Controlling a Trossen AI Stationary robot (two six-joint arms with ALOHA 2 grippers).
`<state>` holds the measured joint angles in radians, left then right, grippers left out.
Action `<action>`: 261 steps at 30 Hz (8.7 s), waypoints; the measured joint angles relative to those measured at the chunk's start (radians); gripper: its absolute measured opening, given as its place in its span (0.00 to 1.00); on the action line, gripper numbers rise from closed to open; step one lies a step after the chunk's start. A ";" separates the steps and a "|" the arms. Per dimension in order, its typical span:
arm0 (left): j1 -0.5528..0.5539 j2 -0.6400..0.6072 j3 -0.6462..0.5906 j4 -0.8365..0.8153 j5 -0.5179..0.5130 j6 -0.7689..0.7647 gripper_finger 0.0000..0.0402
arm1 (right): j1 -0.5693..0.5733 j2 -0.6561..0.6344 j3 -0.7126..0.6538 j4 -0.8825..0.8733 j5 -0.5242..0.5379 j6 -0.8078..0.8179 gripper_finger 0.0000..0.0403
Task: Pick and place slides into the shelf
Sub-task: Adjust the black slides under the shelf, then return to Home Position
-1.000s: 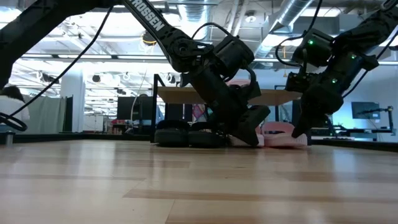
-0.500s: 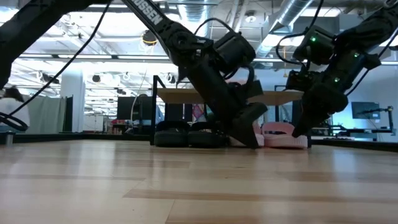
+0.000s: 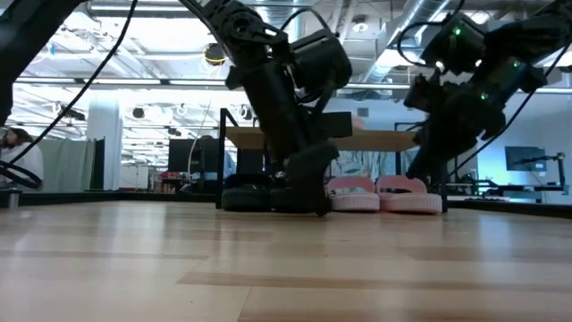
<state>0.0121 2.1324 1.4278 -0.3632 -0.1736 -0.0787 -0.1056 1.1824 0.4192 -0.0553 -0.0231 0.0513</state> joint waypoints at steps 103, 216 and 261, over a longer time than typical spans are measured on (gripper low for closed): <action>0.077 -0.126 -0.093 -0.371 -0.199 -0.037 0.00 | 0.125 0.000 0.035 0.036 0.032 0.132 0.00; -0.013 -2.131 -1.394 0.611 -0.032 -0.157 0.00 | 0.247 -0.992 -0.413 0.566 0.417 0.020 0.00; -0.012 -2.122 -1.384 0.366 -0.044 -0.164 0.00 | 0.087 -1.143 -0.413 0.099 0.233 0.203 0.00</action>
<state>0.0002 0.0109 0.0441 0.0027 -0.2172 -0.2427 -0.0187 0.0389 0.0063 0.0441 0.2096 0.2546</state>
